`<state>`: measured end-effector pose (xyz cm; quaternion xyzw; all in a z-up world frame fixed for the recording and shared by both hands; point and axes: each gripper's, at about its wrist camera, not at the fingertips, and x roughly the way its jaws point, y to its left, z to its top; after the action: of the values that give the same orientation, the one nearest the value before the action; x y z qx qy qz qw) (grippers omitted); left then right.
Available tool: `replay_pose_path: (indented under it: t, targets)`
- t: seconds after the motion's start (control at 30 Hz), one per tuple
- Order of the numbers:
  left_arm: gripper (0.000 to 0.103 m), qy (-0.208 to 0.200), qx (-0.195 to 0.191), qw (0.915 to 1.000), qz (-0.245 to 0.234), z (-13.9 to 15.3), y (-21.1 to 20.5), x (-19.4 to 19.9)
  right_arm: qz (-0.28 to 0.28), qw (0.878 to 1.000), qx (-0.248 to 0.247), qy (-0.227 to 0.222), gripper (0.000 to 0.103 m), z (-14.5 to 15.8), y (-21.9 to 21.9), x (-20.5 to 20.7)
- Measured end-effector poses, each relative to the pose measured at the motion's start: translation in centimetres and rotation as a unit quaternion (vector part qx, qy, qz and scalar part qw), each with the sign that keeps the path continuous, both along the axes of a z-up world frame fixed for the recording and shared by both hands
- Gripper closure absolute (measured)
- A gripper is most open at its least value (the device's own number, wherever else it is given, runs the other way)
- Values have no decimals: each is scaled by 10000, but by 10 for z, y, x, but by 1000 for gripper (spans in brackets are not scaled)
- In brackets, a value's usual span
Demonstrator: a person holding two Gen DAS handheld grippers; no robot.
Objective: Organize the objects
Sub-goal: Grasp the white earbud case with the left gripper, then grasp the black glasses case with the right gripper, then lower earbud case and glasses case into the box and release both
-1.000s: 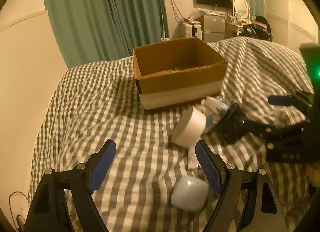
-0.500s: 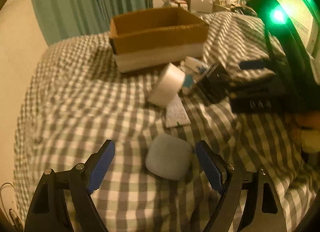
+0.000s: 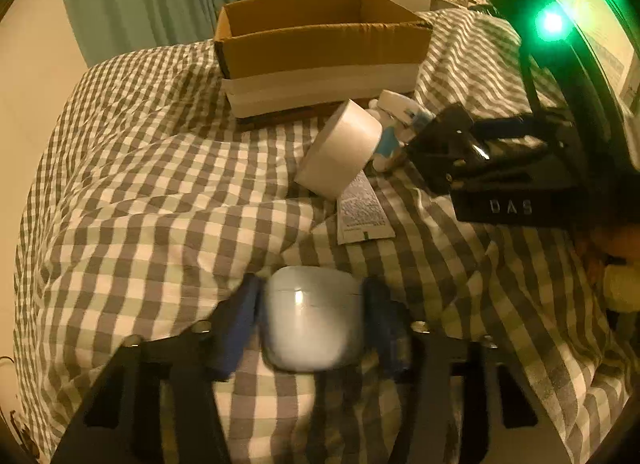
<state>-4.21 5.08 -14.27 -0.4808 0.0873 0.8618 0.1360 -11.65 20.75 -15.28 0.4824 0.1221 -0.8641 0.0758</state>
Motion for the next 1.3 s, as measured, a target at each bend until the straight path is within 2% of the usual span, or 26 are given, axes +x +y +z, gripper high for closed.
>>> replay_pose_path:
  t: [0.1, 0.27, 0.57, 0.73, 1.07, 1.2, 1.3]
  targets:
    - [56, -34, 208, 9998, 37, 3, -7, 0, -26, 9999, 23, 150, 26, 4, 0, 6]
    - [56, 43, 334, 9994, 31, 13, -12, 5, -65, 9996, -129, 261, 27, 14, 5, 14]
    - [56, 368, 665, 9971, 43, 46, -25, 30, 68, 9981, -124, 608, 27, 37, -1, 41]
    - [56, 648, 580, 9962, 19, 63, -24, 36, 157, 9971, -162, 722, 27, 50, -6, 49]
    - [56, 1075, 551, 9926, 111, 99, -27, -12, 319, 9932, -217, 1099, 27, 94, -10, 46]
    - [56, 1277, 575, 9901, 136, 121, -26, -46, 317, 9912, -336, 1237, 27, 118, -6, 28]
    - [56, 1528, 344, 9876, 137, 136, -20, -72, 295, 9899, -336, 1349, 27, 136, -3, 9]
